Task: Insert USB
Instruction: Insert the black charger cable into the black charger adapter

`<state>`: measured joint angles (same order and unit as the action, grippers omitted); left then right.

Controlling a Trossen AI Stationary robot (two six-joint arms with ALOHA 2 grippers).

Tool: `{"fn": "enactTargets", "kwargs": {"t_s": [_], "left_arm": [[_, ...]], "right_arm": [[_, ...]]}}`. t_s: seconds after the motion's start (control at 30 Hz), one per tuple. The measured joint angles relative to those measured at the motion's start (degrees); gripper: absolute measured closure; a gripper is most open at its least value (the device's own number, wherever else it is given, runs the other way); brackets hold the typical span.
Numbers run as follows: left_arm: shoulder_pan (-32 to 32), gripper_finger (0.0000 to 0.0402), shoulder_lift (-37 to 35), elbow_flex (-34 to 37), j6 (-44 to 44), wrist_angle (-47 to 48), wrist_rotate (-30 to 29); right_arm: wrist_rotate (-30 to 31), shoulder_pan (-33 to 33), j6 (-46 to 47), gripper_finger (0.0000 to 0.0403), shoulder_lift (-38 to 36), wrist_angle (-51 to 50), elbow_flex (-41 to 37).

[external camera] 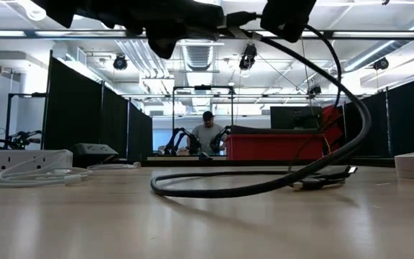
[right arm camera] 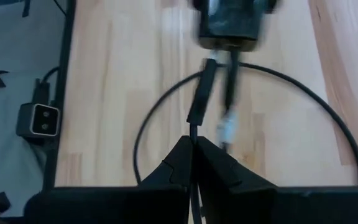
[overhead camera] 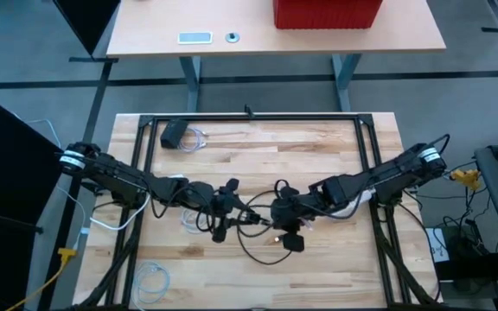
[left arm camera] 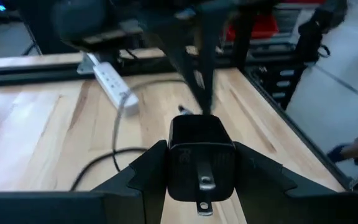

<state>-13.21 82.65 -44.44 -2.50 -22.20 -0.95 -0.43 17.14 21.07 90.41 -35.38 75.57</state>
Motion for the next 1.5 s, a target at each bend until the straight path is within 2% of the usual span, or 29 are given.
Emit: {"fn": "enactTargets", "kwargs": {"t_s": [0.13,0.43,0.63,0.77,1.03,1.23,1.4,1.5], "left_arm": [[-0.03,0.0255,-0.04,0.02,0.00,-1.47,0.06],[-0.46,0.0255,-0.35,0.04,-0.91,-2.03,-0.11],[-0.67,0.0255,-0.26,0.24,-1.70,-3.43,0.17],[-1.03,0.0255,-0.61,0.24,-1.69,-7.84,1.24],[-1.25,0.0255,-3.43,1.34,-3.32,-7.87,0.16],[-1.20,0.0255,-7.17,6.92,-7.61,-16.29,-5.35],[-1.22,0.0255,-9.14,12.83,-9.56,-28.72,-5.57],[-1.22,0.0255,-8.98,15.01,-9.62,-32.56,-4.52]], "right_arm": [[1.16,0.98,0.10,0.0403,0.00,0.89,0.00],[8.40,3.63,0.32,0.0403,-1.72,0.97,0.00],[15.80,5.43,0.32,0.0403,-3.39,3.69,0.24],[16.05,6.11,-0.05,0.0403,-3.30,4.06,0.15],[18.74,8.89,-0.50,0.0403,-4.97,4.56,0.11],[26.67,11.95,-0.28,0.0403,-6.76,4.53,0.09],[30.51,12.45,-0.22,0.0403,-6.84,5.76,-0.34],[30.66,11.95,-2.86,0.0403,-6.82,11.89,-1.30]]}}
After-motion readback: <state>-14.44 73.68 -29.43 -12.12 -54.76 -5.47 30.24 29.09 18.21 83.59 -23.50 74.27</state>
